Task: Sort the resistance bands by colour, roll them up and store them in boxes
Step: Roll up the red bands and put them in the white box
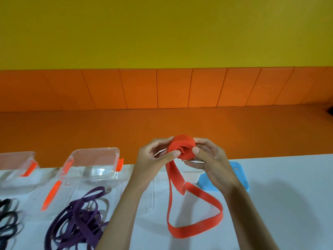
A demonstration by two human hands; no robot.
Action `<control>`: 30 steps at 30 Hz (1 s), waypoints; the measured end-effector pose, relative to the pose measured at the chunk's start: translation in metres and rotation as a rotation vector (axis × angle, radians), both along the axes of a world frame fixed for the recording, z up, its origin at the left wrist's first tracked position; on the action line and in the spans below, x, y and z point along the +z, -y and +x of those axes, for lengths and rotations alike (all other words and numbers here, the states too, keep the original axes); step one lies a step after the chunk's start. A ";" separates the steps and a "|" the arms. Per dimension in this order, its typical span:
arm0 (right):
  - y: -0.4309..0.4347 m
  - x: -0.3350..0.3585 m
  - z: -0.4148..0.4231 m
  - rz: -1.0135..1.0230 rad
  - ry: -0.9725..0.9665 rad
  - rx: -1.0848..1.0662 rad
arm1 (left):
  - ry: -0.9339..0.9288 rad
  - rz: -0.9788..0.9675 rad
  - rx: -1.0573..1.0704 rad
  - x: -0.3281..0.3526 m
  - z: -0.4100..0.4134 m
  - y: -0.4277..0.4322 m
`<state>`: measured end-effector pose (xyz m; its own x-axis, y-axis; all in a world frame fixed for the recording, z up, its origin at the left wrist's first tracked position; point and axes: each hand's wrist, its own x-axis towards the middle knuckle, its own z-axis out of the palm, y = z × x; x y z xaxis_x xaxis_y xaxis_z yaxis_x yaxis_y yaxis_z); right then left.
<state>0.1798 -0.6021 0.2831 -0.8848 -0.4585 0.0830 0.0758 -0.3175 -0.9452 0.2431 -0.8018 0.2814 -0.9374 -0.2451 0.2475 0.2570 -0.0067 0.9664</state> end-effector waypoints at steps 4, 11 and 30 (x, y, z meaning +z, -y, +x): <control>0.002 -0.006 0.001 -0.053 0.022 0.071 | 0.015 0.068 0.005 -0.001 0.001 0.003; -0.004 0.006 -0.011 0.325 -0.161 0.044 | -0.007 -0.032 0.008 0.000 0.000 0.012; 0.013 0.012 -0.007 0.118 0.048 0.151 | -0.009 0.050 0.147 0.007 -0.009 0.002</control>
<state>0.1730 -0.6155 0.2952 -0.8069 -0.5904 -0.0196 0.1602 -0.1866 -0.9693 0.2342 -0.8035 0.2886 -0.8881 -0.3919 0.2402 0.2677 -0.0162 0.9634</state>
